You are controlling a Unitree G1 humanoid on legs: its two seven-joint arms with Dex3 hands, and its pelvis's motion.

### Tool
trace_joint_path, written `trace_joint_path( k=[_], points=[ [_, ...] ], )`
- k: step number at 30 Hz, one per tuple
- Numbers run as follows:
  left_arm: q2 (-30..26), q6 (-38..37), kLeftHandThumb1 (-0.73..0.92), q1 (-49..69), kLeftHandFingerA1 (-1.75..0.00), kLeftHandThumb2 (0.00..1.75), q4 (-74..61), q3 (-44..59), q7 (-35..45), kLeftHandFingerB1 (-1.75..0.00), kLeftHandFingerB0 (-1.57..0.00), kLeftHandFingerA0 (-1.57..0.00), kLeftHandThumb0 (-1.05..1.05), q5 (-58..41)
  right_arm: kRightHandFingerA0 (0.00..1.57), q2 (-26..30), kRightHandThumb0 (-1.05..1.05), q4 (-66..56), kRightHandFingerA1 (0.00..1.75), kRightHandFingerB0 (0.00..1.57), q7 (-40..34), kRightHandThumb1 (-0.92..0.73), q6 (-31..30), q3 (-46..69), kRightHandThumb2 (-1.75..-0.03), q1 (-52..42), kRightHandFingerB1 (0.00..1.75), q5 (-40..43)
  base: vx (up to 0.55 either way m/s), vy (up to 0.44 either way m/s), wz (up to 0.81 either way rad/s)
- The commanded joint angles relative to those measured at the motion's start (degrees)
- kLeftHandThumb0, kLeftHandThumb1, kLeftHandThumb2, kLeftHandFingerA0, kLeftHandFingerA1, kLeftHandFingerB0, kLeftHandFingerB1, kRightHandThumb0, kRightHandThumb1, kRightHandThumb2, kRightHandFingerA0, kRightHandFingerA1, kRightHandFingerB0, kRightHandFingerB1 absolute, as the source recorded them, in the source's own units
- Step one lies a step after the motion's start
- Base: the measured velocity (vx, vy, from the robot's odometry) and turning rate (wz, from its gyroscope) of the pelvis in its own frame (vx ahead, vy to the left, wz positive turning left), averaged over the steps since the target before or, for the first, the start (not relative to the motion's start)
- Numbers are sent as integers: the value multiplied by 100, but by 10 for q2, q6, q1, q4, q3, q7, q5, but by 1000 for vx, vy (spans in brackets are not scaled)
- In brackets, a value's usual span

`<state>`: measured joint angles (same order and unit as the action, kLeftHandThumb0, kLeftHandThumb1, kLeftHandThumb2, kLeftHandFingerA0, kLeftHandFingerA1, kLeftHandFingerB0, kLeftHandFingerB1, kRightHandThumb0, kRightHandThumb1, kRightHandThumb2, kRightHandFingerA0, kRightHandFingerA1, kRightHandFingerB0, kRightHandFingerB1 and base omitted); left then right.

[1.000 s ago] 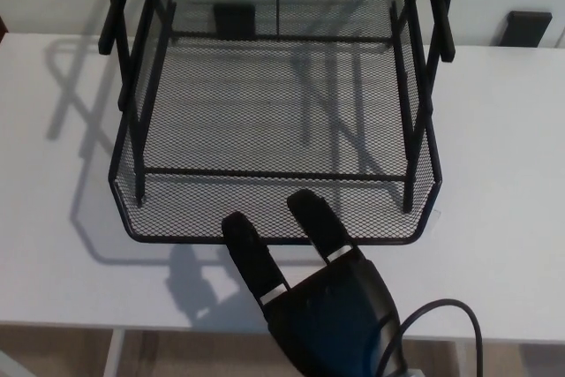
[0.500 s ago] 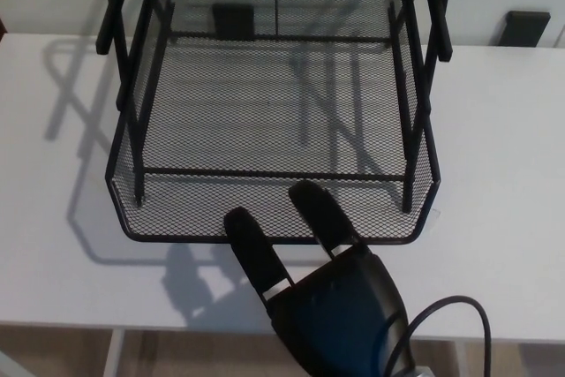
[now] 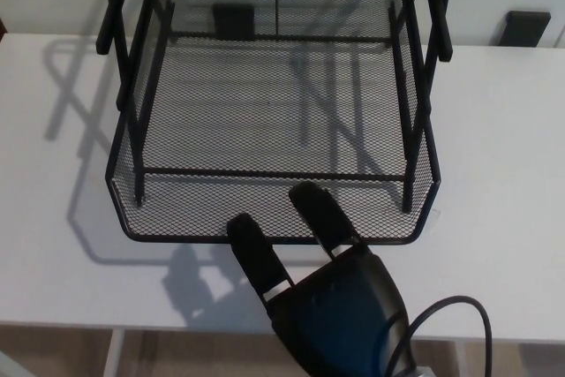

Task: The robot walks towards a file tray kept in the middle of a desk and uses its right hand to grab a tray and pulls it out towards itself

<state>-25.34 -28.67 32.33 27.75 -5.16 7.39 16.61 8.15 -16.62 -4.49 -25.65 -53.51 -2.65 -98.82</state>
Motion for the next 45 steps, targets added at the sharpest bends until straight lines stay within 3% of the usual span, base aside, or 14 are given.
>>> trace_joint_path(
  k=[1,2,4,7,10,12,13,19,21,34,35,38,44,45],
  points=[
    [-28,-6,53,7,-44,56,0,0,22,-41,-52,-64,-40,-5,0,-38,-87,-162,52,0,-8,-38,-34,-237,-81,-271,38,-57,0,0,0],
    [-28,-8,54,7,-44,56,1,0,22,-41,-52,-64,-40,-6,0,-39,-84,-169,58,0,-3,-57,-31,-232,-57,-265,36,-58,0,0,0],
    [-27,-9,54,10,-43,56,-1,0,23,-40,-52,-64,-41,-6,0,-43,-83,-197,55,0,24,-42,-20,-215,-92,-244,42,-69,0,0,0],
    [-27,-14,54,5,-44,56,6,0,23,-40,-52,-64,-39,-7,0,-48,-84,-215,56,0,33,-43,-10,-212,-92,-230,43,-74,0,0,0],
    [-28,-9,54,5,-44,56,2,-1,22,-40,-52,-64,-38,-4,0,-60,-81,-227,57,0,33,-49,-1,-209,-60,-209,29,-69,0,0,0],
    [-28,-7,54,12,-43,56,-6,-3,18,-40,-52,-64,-37,3,0,-66,-76,-231,57,0,30,-37,5,-196,-87,-192,44,-56,0,0,0],
    [-28,-16,47,10,-53,72,2,-4,20,-49,-47,-58,-43,1,0,-74,-78,-239,57,0,34,-45,12,-170,-55,-164,38,-43,0,0,0],
    [-30,-40,54,-3,-45,56,26,-4,28,-41,-52,-64,-42,-11,0,-101,-78,-235,54,0,66,-39,19,-110,-86,-107,41,-28,0,0,0],
    [-31,-26,47,0,-53,76,15,-5,26,-50,-47,-56,-50,-4,0,-104,-74,-228,53,0,76,-38,19,-91,-83,-95,40,-19,0,0,0],
    [-34,-7,54,0,-43,56,5,-14,13,-39,-51,-63,-36,11,2,-125,-64,-76,55,1,100,-35,1,43,-79,-42,46,70,0,0,0],
    [-34,-9,54,-2,-42,56,6,-16,11,-39,-51,-63,-37,12,1,-126,-65,-63,56,1,96,-46,2,51,-54,-42,49,81,0,0,0],
    [-37,-5,54,2,-43,56,-3,-16,14,-40,-52,-64,-37,11,4,-131,-64,-40,57,6,99,-45,0,64,-54,-48,47,94,0,0,0],
    [-39,-11,53,-7,-43,56,7,-17,13,-40,-52,-63,-38,9,5,-138,-66,-9,55,6,107,-36,1,83,-73,-41,49,111,0,0,0],
    [-37,-9,46,-8,-52,72,7,-19,11,-49,-48,-58,-45,10,8,-137,-39,-6,58,0,108,-23,0,84,-86,-40,51,108,0,0,0]
  ],
)
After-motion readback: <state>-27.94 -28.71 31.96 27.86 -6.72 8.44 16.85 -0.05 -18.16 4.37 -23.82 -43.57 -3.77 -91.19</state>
